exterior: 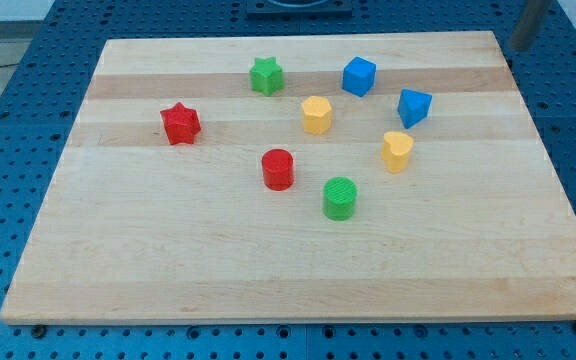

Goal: Move your arm to the bottom of the green star

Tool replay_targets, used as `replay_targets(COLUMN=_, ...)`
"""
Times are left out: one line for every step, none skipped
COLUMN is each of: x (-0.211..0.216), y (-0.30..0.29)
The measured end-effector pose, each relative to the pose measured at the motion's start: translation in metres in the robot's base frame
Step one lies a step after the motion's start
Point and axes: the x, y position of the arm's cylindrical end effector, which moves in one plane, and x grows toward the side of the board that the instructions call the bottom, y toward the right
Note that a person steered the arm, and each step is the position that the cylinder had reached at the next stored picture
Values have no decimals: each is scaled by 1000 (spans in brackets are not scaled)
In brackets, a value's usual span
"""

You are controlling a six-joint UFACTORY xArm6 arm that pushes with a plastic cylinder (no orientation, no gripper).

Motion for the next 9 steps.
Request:
replay_targets(x=24, y=-34)
replay_targets(x=36, y=-84)
replay_targets(x=55, y=-128)
replay_targets(x=82, y=-166)
replay_targets(x=107, y=-210)
replay_targets(x=111, y=-259)
replay_targets(x=100, y=-308)
replay_targets(x=91, y=-352)
replay_targets(x=79, y=-373)
